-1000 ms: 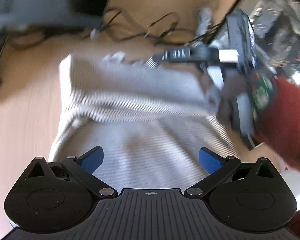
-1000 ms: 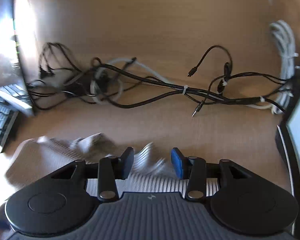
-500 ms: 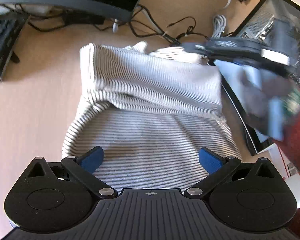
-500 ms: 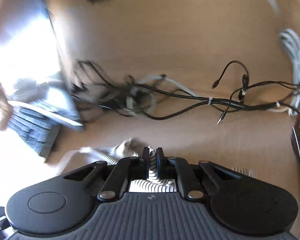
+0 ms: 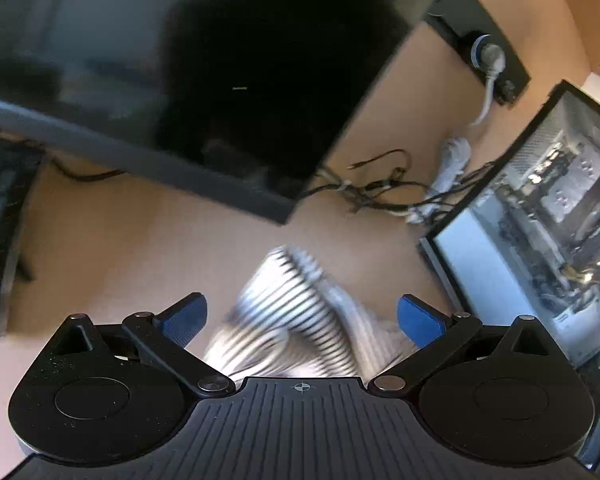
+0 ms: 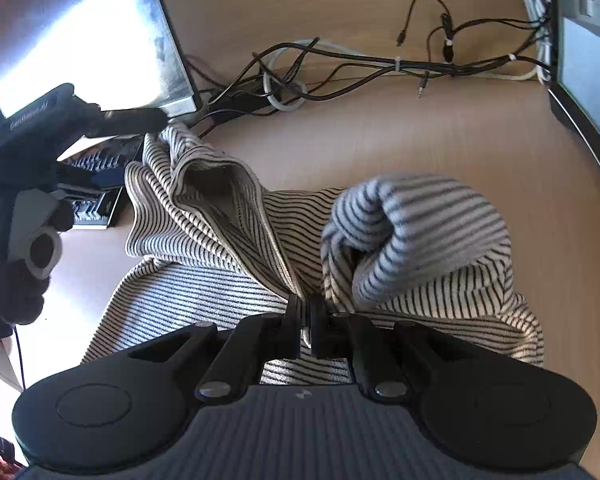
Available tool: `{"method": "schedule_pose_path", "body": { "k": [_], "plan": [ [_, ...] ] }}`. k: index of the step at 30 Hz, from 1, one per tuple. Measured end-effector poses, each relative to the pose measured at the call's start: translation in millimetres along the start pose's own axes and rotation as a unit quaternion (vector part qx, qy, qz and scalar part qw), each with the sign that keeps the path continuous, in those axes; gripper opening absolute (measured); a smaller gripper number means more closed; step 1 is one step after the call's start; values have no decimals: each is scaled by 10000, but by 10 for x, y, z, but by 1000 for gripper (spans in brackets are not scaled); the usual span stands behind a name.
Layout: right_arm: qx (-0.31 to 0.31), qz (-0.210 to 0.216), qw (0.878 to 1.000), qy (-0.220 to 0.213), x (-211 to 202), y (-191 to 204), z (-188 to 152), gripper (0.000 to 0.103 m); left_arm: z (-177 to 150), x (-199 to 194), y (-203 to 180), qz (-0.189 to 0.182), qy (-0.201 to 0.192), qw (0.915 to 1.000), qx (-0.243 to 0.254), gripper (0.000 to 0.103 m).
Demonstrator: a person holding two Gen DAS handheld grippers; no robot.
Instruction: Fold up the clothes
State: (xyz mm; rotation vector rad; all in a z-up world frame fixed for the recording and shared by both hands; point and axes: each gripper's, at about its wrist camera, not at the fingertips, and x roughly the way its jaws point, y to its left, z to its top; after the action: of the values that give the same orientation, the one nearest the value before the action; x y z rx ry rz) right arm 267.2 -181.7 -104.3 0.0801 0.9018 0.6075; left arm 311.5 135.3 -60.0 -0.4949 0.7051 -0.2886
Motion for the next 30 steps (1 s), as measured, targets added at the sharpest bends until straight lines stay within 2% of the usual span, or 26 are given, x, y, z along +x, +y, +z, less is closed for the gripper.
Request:
{"method": "schedule_pose_path", "body": {
  "k": [2, 4, 5, 6, 8, 14, 18, 19, 21, 22, 25, 27, 30],
  "plan": [
    [45, -26, 10000, -9, -4, -13, 0, 4, -3, 29, -77, -132, -82, 9998, 99, 101],
    [55, -71, 10000, -14, -6, 23, -18, 4, -35, 14, -135, -86, -98, 9994, 318, 80],
    [62, -107, 9999, -22, 29, 57, 7, 4, -57, 10, -135, -22, -57, 9991, 410, 61],
    [61, -130, 9999, -28, 49, 80, 27, 4, -82, 2, -122, 28, -38, 9989, 470, 53],
    [19, -106, 9999, -28, 17, 77, 47, 4, -132, -41, -68, -31, -30, 9987, 506, 46],
    [-134, -124, 9998, 21, -225, 44, 137, 7, -412, -236, -58, -127, 47, 9966, 813, 43],
    [-320, 141, 9974, -633, -641, 149, 448, 9, -626, -276, -105, -145, 147, 9940, 1072, 43],
    [-440, 136, 9953, -851, -720, 199, 545, 12, -661, -278, -90, -152, 173, 9941, 1059, 43],
    [-744, -188, 9900, -1183, -681, 275, 753, 38, -708, -284, -35, -159, 213, 9947, 989, 45],
    [-867, -377, 9874, -1266, -609, 288, 839, 42, -717, -291, -14, -147, 211, 9949, 978, 45],
    [-911, -839, 9880, -923, -223, 171, 938, 42, -720, -331, 38, -81, 192, 9949, 989, 45],
    [-945, -1048, 9885, -545, -108, 125, 774, 41, -708, -394, 72, 53, 178, 9948, 1004, 57],
    [-819, -1076, 9906, -190, -93, 71, 426, 41, -713, -536, 185, 433, 156, 9947, 915, 55]
  ]
}}
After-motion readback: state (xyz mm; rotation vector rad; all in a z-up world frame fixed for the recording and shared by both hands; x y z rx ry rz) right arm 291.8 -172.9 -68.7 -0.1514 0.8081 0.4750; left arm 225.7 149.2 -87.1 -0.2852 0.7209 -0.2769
